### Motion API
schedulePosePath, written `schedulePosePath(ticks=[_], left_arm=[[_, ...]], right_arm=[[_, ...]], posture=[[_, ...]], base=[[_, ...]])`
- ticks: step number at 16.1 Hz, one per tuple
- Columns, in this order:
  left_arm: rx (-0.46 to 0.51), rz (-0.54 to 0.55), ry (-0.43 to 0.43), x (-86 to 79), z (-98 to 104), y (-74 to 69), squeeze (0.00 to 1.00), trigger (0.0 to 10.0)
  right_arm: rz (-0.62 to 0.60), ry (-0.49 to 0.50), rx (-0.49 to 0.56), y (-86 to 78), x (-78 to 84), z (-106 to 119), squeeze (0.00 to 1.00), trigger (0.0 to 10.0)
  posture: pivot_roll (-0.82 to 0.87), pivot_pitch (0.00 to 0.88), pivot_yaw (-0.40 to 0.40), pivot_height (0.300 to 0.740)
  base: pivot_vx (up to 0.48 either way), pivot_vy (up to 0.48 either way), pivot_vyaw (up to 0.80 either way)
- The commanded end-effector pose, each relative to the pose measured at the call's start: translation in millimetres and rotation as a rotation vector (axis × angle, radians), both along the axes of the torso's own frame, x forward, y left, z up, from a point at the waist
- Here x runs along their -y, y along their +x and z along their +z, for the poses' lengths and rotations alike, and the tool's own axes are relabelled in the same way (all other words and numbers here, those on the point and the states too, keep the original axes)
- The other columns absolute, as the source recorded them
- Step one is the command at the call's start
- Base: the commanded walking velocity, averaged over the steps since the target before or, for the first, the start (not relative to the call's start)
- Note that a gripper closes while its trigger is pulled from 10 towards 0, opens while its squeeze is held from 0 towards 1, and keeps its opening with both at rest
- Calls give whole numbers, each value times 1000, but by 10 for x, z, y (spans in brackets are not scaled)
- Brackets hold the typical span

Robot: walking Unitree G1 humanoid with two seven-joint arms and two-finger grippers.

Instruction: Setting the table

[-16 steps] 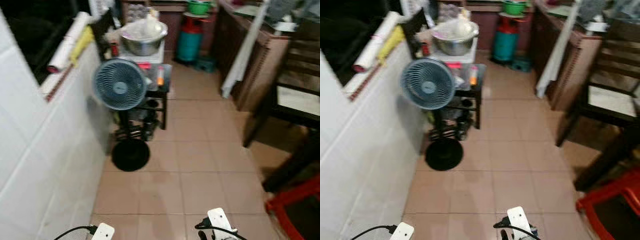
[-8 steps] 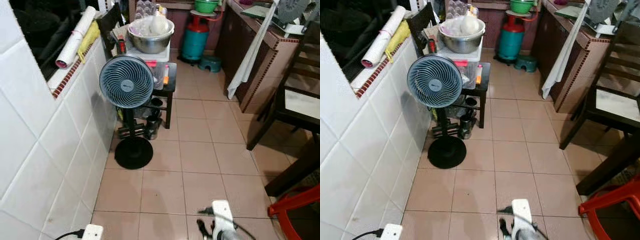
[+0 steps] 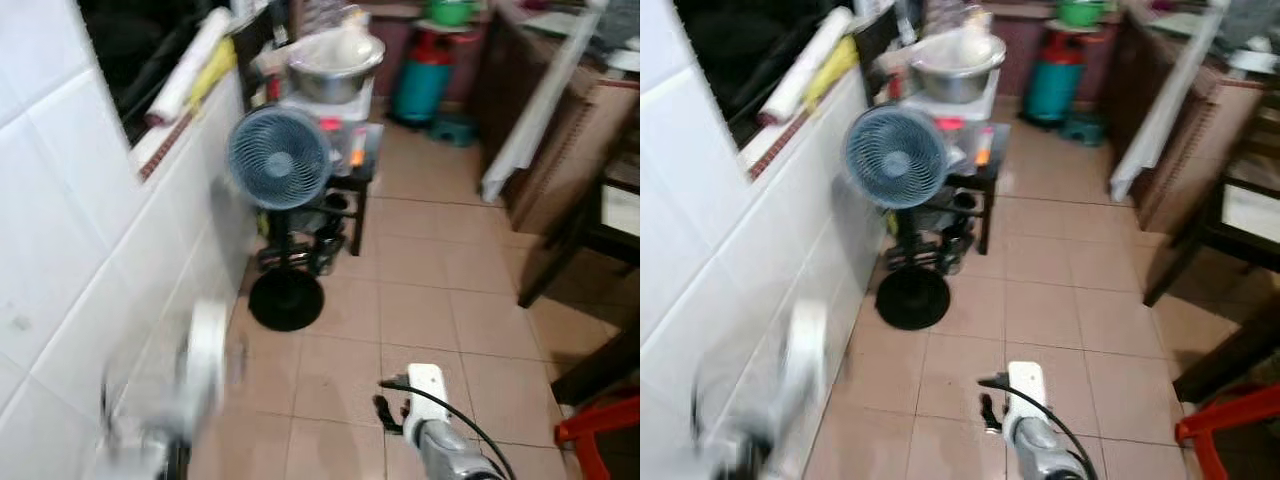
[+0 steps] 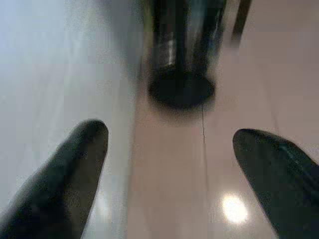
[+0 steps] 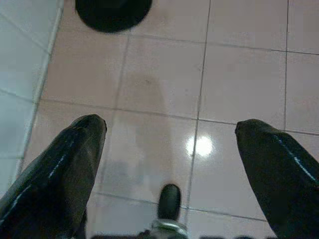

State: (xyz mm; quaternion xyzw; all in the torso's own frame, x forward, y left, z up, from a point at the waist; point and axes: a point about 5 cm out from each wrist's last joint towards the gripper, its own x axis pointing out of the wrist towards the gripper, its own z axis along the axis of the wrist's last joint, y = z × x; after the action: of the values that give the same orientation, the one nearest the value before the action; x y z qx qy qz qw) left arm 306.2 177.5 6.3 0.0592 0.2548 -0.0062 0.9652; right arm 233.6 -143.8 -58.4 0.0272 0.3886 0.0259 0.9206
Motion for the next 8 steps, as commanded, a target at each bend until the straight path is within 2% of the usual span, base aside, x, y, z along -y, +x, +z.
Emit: schedulePosePath(ticks=[1, 4, 5, 8], left_arm=[[-145, 24, -6, -18, -317, -318, 0, 10000], [-158, 14, 0, -1, -313, -304, 0, 10000], [-218, 11, -2, 20, -385, -376, 0, 10000], [-322, -7, -19, 52, -578, -621, 0, 10000]], right_arm=[[-43, -14, 26, 49, 99, 38, 0, 10000], [-53, -16, 40, 89, 118, 67, 0, 10000], [-49, -23, 37, 84, 119, 63, 0, 10000], [-19, -45, 12, 24, 114, 20, 0, 10000]], posture=[[34, 0, -10, 740], [32, 0, -8, 740], [32, 0, -8, 740], [28, 0, -16, 740]], base=[[0, 0, 0], [0, 0, 0], [0, 0, 0], [0, 0, 0]])
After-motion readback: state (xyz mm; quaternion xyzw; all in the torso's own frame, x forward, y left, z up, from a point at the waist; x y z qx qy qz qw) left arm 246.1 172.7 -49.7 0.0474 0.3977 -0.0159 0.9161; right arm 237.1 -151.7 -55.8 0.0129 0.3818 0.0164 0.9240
